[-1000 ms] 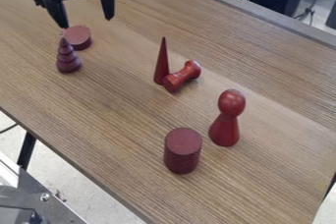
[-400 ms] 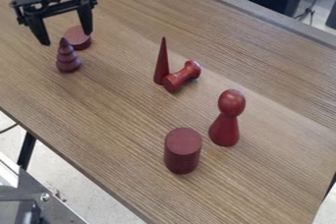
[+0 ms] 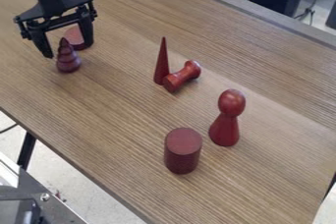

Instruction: Move the spiral cone to the center of the table

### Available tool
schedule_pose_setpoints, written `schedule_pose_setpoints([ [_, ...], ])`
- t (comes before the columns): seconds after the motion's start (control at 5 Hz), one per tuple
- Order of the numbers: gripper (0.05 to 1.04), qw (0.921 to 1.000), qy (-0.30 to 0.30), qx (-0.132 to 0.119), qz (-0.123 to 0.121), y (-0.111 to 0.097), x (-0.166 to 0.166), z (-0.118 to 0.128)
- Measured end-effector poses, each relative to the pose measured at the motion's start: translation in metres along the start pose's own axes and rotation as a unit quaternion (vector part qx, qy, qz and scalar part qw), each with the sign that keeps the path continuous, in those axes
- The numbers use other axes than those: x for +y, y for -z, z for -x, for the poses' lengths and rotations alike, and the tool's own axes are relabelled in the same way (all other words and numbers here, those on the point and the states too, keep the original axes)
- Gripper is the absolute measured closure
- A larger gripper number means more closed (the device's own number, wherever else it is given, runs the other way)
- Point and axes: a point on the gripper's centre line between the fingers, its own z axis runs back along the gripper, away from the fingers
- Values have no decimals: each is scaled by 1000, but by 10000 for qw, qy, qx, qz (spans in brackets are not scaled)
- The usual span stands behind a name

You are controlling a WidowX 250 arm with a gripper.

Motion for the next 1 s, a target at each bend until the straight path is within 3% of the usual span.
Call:
schedule_pose_setpoints([
  [0.4,688,9999,116,-13,113,1,-3,0],
  [0.6,757,9999,81,9,133,1,-4,1],
  [0.8,757,9998,126,121,54,2,-4,5],
  [1.0,757,9988,380,259,-185,-4,-8,15],
])
